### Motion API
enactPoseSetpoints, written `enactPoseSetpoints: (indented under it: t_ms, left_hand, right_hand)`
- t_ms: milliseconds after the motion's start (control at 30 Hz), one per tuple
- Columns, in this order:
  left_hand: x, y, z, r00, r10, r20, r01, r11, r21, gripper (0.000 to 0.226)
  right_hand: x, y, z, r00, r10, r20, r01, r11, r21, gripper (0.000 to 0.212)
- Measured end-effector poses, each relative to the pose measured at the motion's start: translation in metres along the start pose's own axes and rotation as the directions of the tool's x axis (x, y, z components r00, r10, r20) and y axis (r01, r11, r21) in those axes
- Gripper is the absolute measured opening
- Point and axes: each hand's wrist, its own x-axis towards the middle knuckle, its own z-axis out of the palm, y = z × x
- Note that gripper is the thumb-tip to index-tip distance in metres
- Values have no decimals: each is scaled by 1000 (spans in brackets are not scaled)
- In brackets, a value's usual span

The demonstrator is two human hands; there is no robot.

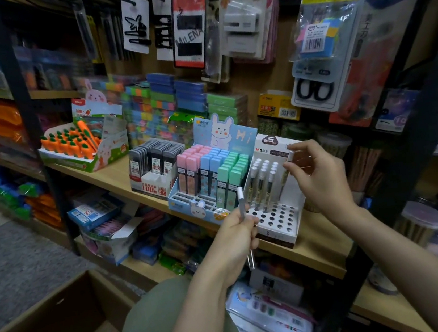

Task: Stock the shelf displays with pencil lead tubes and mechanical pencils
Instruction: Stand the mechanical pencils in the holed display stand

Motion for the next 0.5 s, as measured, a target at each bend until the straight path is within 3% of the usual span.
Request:
enactPoseSetpoints:
  t_ms: [500]
  left_hand:
    - [0, 1, -4, 991, 126, -45, -122, 989, 79, 17]
  right_hand:
    - [4, 18, 9, 993, 114, -7, -114, 988, -108, 25]
